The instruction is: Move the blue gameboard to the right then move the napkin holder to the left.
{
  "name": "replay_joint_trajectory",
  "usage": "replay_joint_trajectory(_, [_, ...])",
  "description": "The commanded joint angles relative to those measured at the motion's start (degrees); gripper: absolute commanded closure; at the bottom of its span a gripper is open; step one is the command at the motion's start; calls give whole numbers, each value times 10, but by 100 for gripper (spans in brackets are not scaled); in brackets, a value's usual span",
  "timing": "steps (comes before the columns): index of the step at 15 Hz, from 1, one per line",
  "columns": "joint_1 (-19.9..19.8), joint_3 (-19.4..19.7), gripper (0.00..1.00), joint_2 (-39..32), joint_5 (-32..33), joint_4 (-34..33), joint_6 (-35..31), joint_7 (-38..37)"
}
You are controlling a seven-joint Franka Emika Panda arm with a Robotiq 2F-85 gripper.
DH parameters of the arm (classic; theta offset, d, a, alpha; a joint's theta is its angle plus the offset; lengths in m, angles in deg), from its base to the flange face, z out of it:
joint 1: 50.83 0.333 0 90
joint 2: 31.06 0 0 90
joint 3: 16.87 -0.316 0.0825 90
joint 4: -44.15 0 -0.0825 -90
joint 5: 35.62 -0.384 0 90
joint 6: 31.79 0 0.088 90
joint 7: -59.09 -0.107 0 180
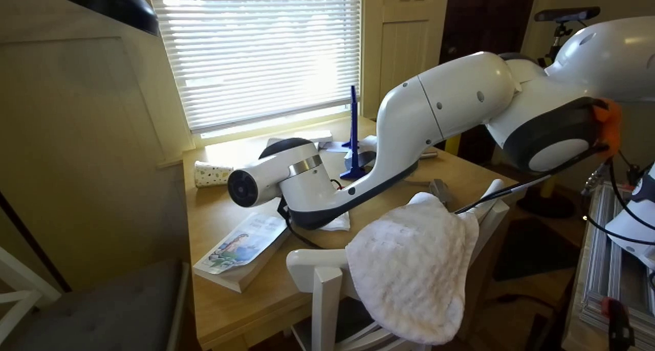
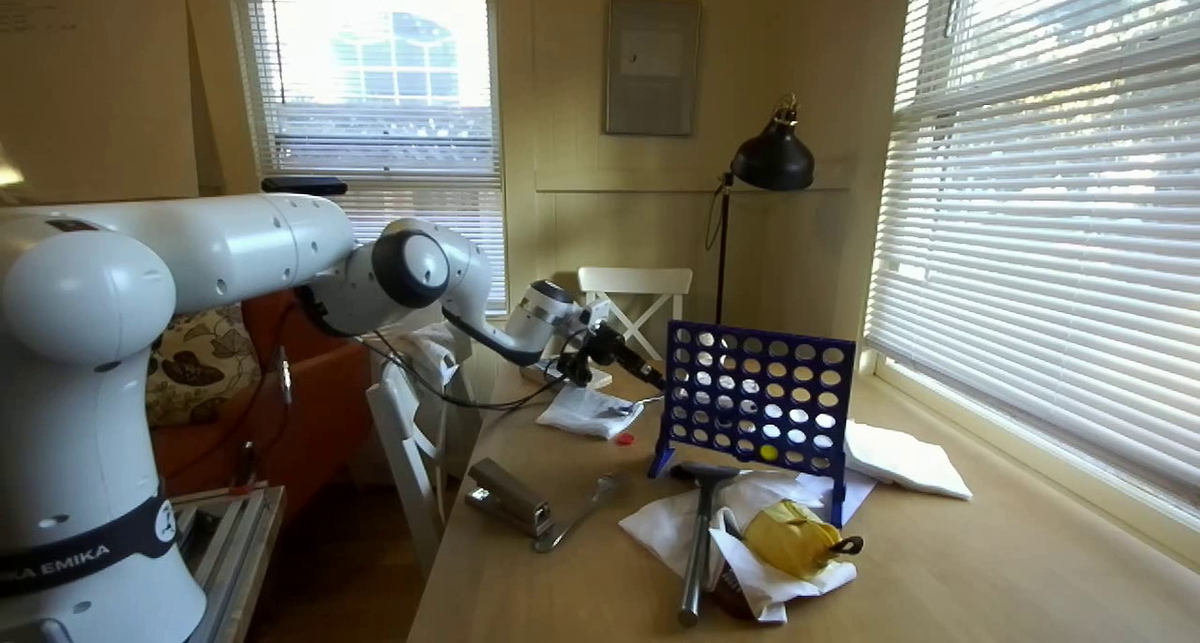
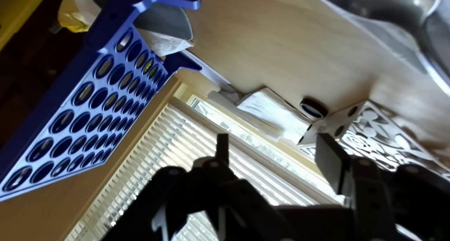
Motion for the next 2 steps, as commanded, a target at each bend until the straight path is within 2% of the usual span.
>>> replay_joint_trajectory(1, [-10,-33,28,1,36,-11,13,11])
replay_joint_trajectory(2, [-10,-34,21,1,39,-12,14,18])
